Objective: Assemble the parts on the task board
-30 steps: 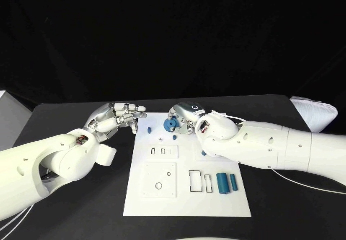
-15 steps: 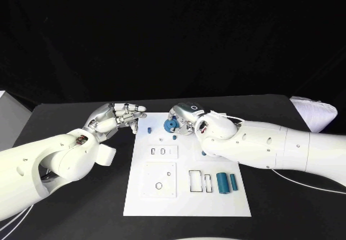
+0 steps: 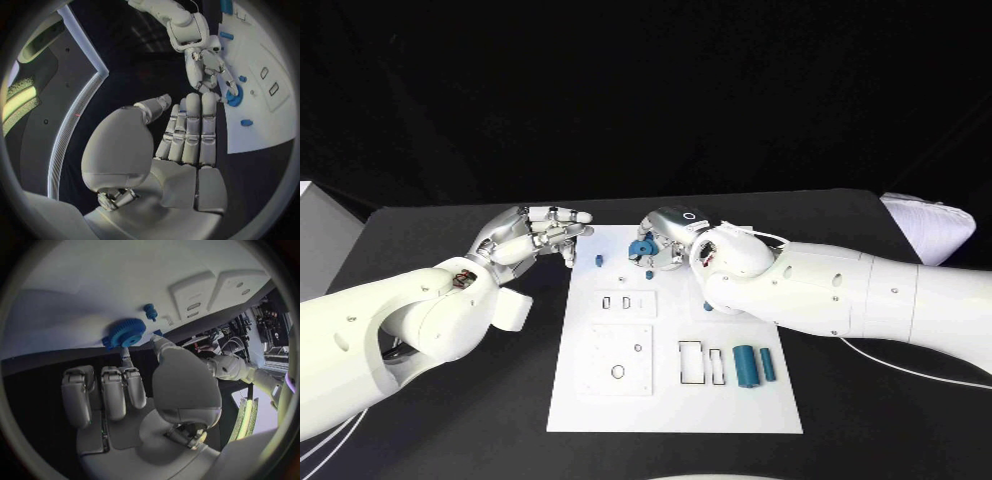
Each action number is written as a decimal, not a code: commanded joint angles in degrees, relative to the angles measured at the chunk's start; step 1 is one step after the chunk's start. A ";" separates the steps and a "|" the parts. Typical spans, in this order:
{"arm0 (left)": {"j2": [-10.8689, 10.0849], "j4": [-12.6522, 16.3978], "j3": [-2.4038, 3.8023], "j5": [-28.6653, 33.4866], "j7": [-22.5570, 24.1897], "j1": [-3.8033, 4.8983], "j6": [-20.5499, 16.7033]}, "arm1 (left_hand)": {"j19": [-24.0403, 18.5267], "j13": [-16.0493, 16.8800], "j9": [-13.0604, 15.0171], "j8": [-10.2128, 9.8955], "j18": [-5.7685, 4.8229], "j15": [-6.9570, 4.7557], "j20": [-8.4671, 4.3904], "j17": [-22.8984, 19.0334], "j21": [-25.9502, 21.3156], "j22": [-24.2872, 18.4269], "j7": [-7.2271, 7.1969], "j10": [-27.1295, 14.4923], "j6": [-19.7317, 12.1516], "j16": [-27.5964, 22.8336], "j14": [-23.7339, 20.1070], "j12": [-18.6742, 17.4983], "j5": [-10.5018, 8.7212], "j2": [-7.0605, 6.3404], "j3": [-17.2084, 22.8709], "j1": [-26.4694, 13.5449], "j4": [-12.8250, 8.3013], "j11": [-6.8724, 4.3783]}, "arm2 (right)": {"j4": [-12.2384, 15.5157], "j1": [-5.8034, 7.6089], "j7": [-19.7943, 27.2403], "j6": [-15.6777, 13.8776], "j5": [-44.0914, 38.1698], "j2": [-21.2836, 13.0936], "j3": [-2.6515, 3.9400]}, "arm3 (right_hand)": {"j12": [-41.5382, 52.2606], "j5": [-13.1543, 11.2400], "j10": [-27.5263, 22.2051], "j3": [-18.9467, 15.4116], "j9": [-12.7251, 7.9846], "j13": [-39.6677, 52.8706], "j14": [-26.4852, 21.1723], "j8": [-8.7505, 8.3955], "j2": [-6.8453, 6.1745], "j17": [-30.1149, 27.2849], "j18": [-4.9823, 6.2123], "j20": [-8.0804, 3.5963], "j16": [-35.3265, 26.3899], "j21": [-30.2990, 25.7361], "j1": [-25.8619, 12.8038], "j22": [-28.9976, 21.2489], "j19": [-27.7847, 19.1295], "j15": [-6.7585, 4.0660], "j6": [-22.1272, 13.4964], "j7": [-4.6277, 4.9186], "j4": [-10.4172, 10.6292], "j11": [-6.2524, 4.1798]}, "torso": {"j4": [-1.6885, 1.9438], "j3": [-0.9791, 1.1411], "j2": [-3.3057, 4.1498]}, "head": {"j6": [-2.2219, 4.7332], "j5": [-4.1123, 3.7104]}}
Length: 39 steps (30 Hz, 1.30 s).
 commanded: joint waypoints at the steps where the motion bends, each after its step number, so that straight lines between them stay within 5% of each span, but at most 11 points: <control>1: 0.15 0.05 0.05 -0.15 0.26 0.06 0.80 | -0.23 0.08 0.06 -0.21 0.25 -0.01 -0.01 0.06 0.21 0.06 -0.06 -0.30 -0.33 0.24 -0.29 -0.20 -0.07 0.04 0.40 0.14 -0.07 -0.12 | -0.04 -0.03 1.00 1.72 1.33 -0.04 -0.01 | -0.30 0.55 4.01 -0.30 -0.06 13.15 5.96 -0.19 0.09 14.95 -0.82 0.36 0.32 0.32 -0.47 15.07 6.10 0.41 -0.35 -0.03 -0.02 0.41 | -0.06 0.06 0.02 | -0.03 -0.02; 16: 0.21 -0.09 0.05 -0.15 0.24 0.05 0.85 | -0.31 0.10 0.08 -0.21 0.25 0.00 0.00 0.07 0.33 0.14 -0.04 -0.32 -0.37 0.26 -0.31 -0.21 -0.07 0.01 0.40 0.09 -0.06 -0.10 | 0.05 -0.08 0.28 3.96 1.88 -0.84 -0.03 | 0.09 1.32 4.48 -0.07 -0.06 13.62 5.98 0.05 0.89 15.06 -0.82 0.36 0.36 0.32 0.25 15.07 6.10 0.37 0.16 -0.15 -0.15 0.32 | -0.01 0.09 0.00 | -0.18 -0.15; 28: 0.14 -0.11 0.05 -0.16 0.25 0.05 0.77 | -0.31 0.10 0.08 -0.21 0.25 0.00 0.00 0.07 0.33 0.14 -0.04 -0.32 -0.37 0.26 -0.31 -0.21 -0.07 0.01 0.40 0.09 -0.06 -0.10 | 1.30 -0.36 -0.09 2.78 1.54 -2.37 -0.04 | 0.32 1.73 4.76 0.12 -0.01 13.88 5.98 0.28 1.15 15.06 -0.82 0.31 0.36 0.32 0.40 15.07 6.10 0.30 0.59 -0.28 -0.15 0.21 | 0.02 0.09 0.04 | -0.23 -0.09; 34: 0.13 -0.17 0.05 -0.16 0.25 0.05 0.73 | -0.31 0.10 0.08 -0.21 0.25 0.00 0.00 0.07 0.33 0.14 -0.04 -0.32 -0.37 0.26 -0.31 -0.21 -0.07 0.01 0.40 0.09 -0.06 -0.10 | 2.64 -0.52 0.33 -0.85 1.55 -3.41 -0.03 | 0.34 2.29 4.78 0.24 0.00 13.91 5.98 0.42 1.25 15.06 -0.82 0.25 0.36 0.32 0.44 15.07 6.10 0.22 0.84 -0.37 -0.12 0.13 | 0.02 0.06 0.01 | -0.16 -0.13; 39: 0.09 -0.25 0.05 -0.16 0.27 0.05 0.66 | -0.31 0.10 0.08 -0.21 0.25 0.00 0.00 0.07 0.33 0.14 -0.04 -0.32 -0.37 0.26 -0.31 -0.21 -0.07 0.01 0.40 0.09 -0.06 -0.10 | 4.74 -0.57 1.17 -7.19 2.33 -5.55 0.15 | 0.41 3.93 4.88 0.53 -0.07 14.00 5.98 0.53 1.34 15.06 -0.82 0.12 0.36 0.32 0.39 15.07 6.10 0.09 1.05 -0.49 -0.16 0.00 | -0.09 0.10 -0.06 | 0.08 -0.17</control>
